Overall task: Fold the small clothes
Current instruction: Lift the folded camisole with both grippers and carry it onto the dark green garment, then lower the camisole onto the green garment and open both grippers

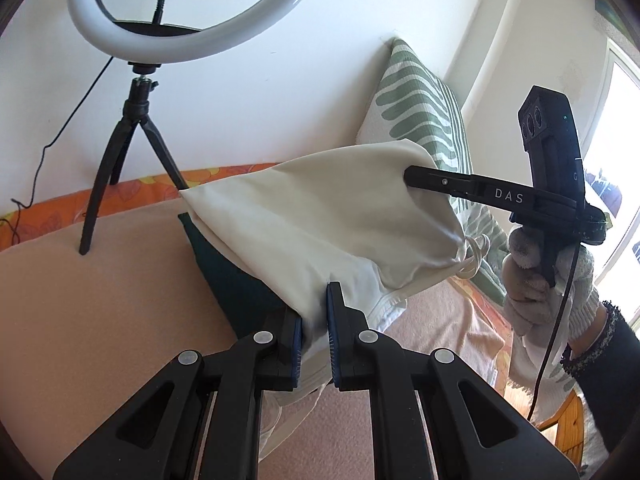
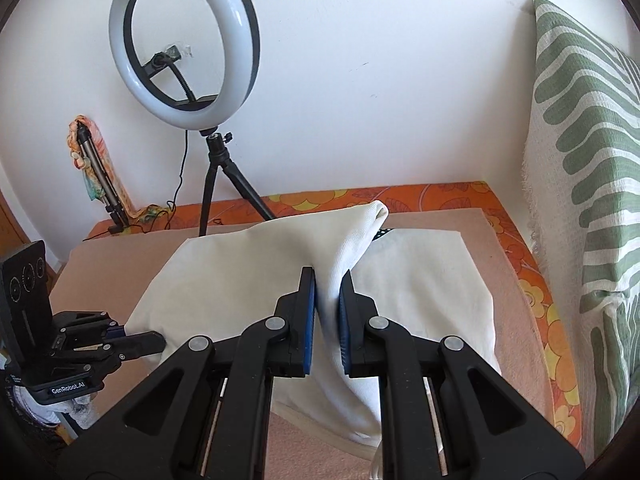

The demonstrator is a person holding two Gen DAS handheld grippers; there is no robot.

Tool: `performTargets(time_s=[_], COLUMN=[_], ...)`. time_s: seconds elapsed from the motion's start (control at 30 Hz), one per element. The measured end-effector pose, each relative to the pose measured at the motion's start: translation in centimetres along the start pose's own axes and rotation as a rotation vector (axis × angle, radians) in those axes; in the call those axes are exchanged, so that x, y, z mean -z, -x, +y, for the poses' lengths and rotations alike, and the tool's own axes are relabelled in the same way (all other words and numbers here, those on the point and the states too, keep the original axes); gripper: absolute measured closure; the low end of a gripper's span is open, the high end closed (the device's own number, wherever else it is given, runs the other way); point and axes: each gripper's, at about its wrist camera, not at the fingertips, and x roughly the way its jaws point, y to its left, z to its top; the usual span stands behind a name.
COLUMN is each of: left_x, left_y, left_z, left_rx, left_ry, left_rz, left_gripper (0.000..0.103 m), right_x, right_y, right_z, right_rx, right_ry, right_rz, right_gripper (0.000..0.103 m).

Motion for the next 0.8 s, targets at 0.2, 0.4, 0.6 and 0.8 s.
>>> performTargets(time_s=[0.2, 0.4, 0.6, 0.8], left_x=[-1.4, -1.5, -1.6, -1.7], left_y=[-4.3, -7.1, -7.5, -6.1], left_z=[-0.8, -0.8, -0.9, -1.2], left_rx=[-0.022, -0.070, -0.074, -0.130], left_ry=[-0.040, -0.063, -0.083, -0.090], left_rz=[0.015, 0.046, 0.075, 0.062], left_gripper=[0.094, 0.094, 0.092, 0.024], right_x=[-1.1, -0.7, -0.5, -0.5], right_y=[-2.8, -6.0, -8.5, -7.4], right_z=[-3.9, -6.3, -6.8, -6.5], right_rx=[0.022, 0.031, 0.140, 0.185], right_ry=[-0.028, -0.073, -0.066, -0.082], right_rz=[0.010, 0.035, 0.085, 0.058], right_gripper=[0.092, 0.092, 0.090, 0.031])
